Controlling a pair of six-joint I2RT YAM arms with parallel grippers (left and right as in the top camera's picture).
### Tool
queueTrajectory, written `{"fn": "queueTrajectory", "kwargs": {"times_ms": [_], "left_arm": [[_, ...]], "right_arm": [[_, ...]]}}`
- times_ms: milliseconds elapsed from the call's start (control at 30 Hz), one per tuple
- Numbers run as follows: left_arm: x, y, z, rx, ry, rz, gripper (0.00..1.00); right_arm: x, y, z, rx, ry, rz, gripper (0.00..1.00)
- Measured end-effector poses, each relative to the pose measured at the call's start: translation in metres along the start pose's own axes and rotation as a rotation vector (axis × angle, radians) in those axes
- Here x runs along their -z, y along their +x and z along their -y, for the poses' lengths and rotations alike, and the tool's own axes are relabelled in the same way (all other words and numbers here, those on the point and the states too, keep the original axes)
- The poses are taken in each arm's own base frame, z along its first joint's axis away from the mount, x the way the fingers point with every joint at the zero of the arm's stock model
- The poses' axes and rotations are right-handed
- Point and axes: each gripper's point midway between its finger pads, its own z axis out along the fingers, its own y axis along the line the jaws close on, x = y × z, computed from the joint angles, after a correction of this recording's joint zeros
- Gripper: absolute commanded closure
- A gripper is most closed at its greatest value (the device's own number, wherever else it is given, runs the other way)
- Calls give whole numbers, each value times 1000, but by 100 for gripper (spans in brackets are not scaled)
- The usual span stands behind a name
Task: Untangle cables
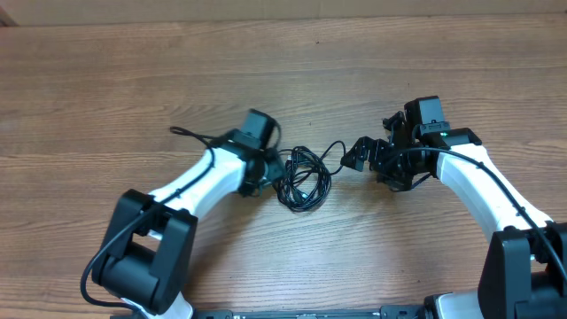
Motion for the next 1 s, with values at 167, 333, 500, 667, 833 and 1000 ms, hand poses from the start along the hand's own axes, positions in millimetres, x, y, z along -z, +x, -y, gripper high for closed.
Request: {"fn": "queueTrajectory", "kwargs": {"times_ms": [167,333,500,667,833,1000], "left_arm": [[-1,6,9,-48,-13,33,55],[-1,-1,3,-39,-42,70,54],[-1,-5,5,-39,-40,86,50],[0,-10,10,-42,-17,109,55],[0,-10,9,-88,-26,109,53],[-7,-9,5,-154,-50,100,64]], "right_arm": [[0,0,0,0,0,0,0],[0,0,0,0,0,0,0],[0,0,0,0,0,0,0],[0,0,0,0,0,0,0],[0,0,0,0,0,-1,0],[0,0,0,0,0,0,0]]}}
